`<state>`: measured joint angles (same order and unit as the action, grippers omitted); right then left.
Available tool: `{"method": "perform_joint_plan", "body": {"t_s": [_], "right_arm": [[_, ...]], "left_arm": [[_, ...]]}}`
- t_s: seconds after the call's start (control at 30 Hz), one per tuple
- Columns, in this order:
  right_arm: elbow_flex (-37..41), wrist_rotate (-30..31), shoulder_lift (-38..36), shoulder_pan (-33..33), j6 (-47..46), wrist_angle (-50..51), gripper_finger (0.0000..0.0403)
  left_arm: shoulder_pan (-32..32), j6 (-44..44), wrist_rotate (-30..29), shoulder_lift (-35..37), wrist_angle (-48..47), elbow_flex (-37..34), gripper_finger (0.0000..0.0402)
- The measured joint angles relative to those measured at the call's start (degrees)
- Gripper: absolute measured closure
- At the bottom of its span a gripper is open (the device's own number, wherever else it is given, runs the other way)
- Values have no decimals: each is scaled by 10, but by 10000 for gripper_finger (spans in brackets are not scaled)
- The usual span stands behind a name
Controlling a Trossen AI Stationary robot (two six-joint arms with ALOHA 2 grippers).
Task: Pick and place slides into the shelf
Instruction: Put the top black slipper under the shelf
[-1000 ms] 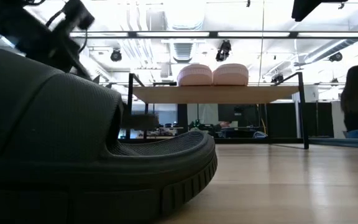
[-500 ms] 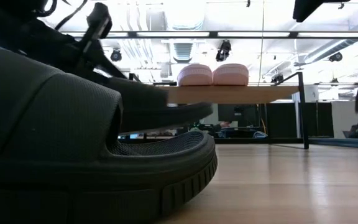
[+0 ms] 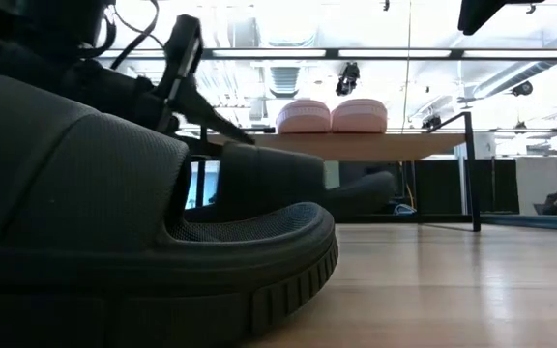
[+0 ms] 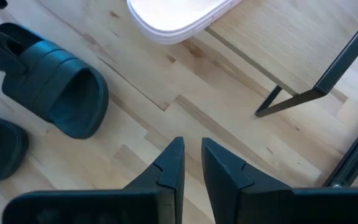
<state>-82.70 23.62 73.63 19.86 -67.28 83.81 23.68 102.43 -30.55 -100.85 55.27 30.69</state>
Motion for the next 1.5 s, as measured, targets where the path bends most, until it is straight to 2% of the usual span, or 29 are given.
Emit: {"method": "perform_joint_plan", "body": {"t_s": [0.17, 0.27, 0.47, 0.53, 0.63, 0.73, 0.9, 1.07, 1.2, 1.3, 1.4, 1.5], "right_arm": [[0, 0, 0, 0, 3, 0, 355], [0, 0, 0, 0, 3, 0, 355], [0, 0, 0, 0, 3, 0, 355], [0, 0, 0, 0, 3, 1, 355], [0, 0, 0, 0, 3, 1, 355], [0, 0, 0, 0, -2, 0, 355], [0, 4, 0, 0, -17, 0, 355], [0, 4, 4, 0, -36, -1, 355], [0, 4, 5, 0, -47, -1, 355], [0, 4, 5, 0, -47, -3, 355], [0, -13, 5, 3, -42, -15, 356], [0, -38, 11, 17, -12, -48, 364]], "left_arm": [[-1, -5, 34, 19, -7, -6, 279], [1, -56, 67, 52, -27, -19, 251], [2, -183, 166, 155, -147, -31, 243], [2, -246, 179, 196, -159, -25, 243], [1, -328, 176, 257, -158, -21, 243], [-3, -368, 148, 314, -234, -14, 243], [-6, -279, 103, 357, -453, -11, 243], [-5, -254, 103, 353, -476, -20, 243], [-5, -323, 115, 366, -470, -15, 243], [-8, -374, 101, 395, -485, -13, 243], [-9, -412, 58, 428, -547, -13, 244], [-11, -467, 62, 453, -619, -13, 265]]}}
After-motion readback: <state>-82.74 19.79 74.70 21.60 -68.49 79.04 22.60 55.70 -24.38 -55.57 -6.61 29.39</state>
